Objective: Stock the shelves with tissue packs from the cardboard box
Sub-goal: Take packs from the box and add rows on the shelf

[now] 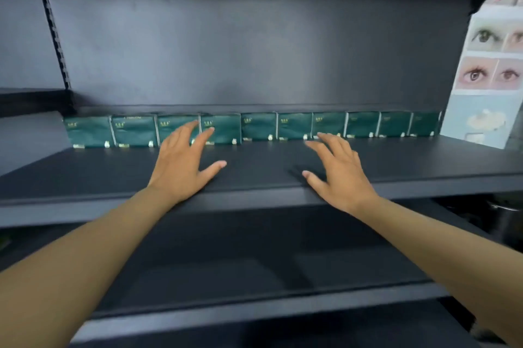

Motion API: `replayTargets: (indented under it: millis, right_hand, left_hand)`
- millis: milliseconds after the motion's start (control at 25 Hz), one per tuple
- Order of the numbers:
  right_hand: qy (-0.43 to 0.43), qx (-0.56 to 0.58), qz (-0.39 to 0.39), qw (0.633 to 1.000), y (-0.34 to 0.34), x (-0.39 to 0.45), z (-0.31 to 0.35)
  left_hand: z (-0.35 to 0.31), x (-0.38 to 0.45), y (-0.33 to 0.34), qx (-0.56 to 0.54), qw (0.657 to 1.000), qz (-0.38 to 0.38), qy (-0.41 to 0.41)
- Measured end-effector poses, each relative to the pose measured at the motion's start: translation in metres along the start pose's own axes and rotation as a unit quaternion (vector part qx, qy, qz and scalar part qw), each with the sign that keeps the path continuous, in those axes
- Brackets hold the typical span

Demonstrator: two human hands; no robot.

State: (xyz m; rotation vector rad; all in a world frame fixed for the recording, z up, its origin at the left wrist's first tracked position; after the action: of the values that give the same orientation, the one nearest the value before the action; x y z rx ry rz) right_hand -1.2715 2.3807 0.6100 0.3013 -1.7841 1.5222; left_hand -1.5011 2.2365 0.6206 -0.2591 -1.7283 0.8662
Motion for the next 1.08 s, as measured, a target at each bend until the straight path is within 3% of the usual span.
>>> replayTargets:
  millis: [160, 360, 600, 680, 800, 1080]
  right_hand:
    - [-0.024, 0.024, 0.040, 0.999, -0.015, -0.107, -0.010]
    - [-0.030, 0.104, 0.189, 0.976, 0.045, -0.258, -0.025]
    - [0.005, 0.271, 0.365, 0.890, 0.145, -0.434, -0.015]
    - [0.006, 0.289, 0.416, 0.862, 0.166, -0.477, -0.009]
    - [0.017, 0.296, 0.451, 0.842, 0.191, -0.516, -0.010]
    - [0.081, 0.301, 0.443, 0.840, 0.213, -0.518, -0.021]
  left_hand:
    - [-0.063, -0.115, 0.012, -0.053, 0.996, 0.047, -0.055]
    - [-0.134, -0.294, 0.085, -0.032, 0.981, 0.183, -0.060]
    - [-0.197, -0.507, 0.171, -0.007, 0.886, 0.458, -0.077]
    - [-0.207, -0.547, 0.182, 0.010, 0.861, 0.503, -0.075]
    - [-0.215, -0.575, 0.196, 0.040, 0.853, 0.519, -0.049]
    - [-0.214, -0.584, 0.204, 0.082, 0.828, 0.553, -0.048]
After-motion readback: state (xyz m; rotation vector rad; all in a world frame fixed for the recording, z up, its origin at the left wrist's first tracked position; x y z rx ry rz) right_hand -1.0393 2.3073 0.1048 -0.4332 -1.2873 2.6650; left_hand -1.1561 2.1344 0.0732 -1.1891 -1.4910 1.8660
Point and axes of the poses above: each hand's wrist, its own x-axis towards the middle knuckle, its own y-axis out of the palm, z = x × y, the point moved 8 cm from there along x, towards the middle knuckle, and after that the axes turned 9 degrees about -y, right-handed, at the moved point
